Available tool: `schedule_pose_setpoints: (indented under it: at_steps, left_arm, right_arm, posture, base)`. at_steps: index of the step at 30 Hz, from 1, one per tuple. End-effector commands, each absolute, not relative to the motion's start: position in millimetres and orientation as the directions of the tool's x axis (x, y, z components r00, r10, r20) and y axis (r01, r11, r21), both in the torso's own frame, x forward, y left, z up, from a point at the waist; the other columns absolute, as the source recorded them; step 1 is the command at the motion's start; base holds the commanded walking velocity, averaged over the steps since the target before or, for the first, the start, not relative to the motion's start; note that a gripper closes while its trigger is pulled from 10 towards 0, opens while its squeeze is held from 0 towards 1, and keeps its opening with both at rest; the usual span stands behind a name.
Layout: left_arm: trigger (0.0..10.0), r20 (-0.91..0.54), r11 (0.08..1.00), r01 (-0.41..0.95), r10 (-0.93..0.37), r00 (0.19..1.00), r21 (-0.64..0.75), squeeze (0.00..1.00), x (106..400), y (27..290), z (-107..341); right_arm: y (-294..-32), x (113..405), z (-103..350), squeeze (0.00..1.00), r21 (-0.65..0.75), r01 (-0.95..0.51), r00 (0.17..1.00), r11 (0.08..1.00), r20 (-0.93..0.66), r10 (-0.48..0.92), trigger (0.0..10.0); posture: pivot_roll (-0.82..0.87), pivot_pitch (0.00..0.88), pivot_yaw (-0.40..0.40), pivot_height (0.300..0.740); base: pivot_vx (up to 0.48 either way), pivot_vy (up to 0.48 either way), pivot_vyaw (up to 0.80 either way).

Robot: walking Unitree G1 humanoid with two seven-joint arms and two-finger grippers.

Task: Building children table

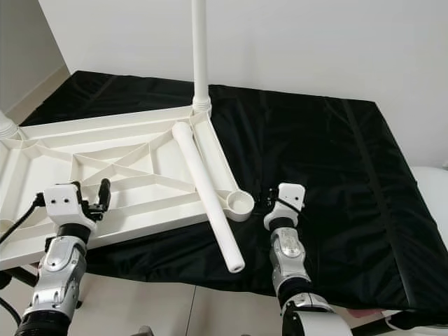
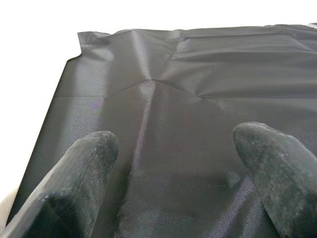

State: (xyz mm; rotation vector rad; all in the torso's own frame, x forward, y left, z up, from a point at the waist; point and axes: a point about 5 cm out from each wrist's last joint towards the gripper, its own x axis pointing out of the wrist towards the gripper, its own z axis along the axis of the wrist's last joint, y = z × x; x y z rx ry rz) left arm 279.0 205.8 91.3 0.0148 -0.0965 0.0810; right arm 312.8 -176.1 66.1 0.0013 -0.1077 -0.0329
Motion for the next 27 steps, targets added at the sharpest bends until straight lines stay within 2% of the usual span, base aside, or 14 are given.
schedule_pose_setpoints:
  at_steps: [1,27]
  left_arm:
    - [10.0,0.033,0.997,-0.076,0.076,0.997,0.011,0.0,275.3,205.4,78.2]
    - [10.0,0.048,0.998,-0.061,0.061,0.997,0.012,0.0,279.2,202.7,80.8]
  right_arm:
    - [-174.6,307.3,52.8,0.0,-0.003,0.028,0.999,1.0,0.039,-0.028,10.0]
    - [-176.8,308.4,54.4,0.0,-0.012,0.031,0.999,0.999,0.043,-0.03,10.0]
  posture:
    - [0.05,0.0,-0.04,0.74]
    - [0.04,0.0,-0.041,0.74]
  base:
    - [0.0,0.0,0.0]
    - [0.0,0.0,0.0]
